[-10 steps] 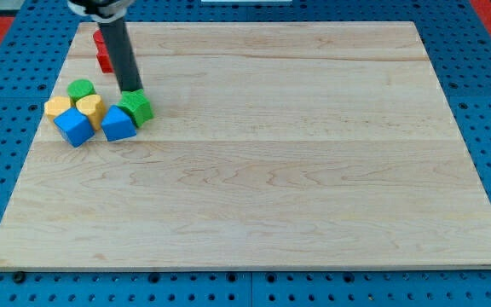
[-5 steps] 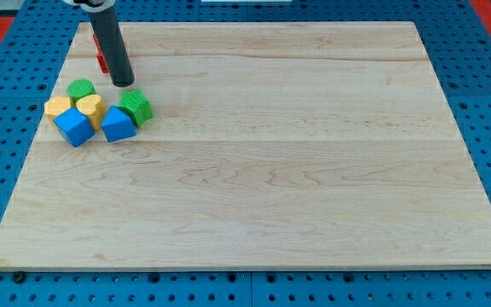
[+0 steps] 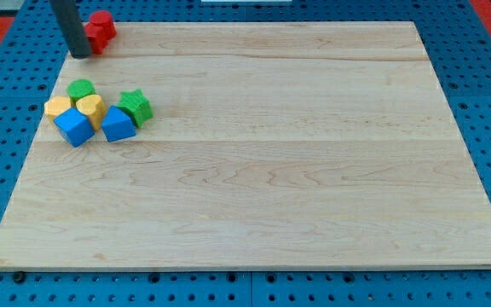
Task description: Push red blocks to the top left corner of the board
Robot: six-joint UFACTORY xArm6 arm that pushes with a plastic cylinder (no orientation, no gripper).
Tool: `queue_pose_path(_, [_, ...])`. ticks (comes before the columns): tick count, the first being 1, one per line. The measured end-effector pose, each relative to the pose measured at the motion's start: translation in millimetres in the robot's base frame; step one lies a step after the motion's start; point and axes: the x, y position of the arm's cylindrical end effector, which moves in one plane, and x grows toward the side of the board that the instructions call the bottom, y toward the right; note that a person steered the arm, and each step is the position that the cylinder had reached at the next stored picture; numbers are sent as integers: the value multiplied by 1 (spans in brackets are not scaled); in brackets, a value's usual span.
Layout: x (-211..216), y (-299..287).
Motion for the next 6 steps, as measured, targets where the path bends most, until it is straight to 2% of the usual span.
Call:
queue_pose_path(2, [15, -27])
queue_pose_path(4, [10, -33])
queue_pose_path(6, [-73, -32])
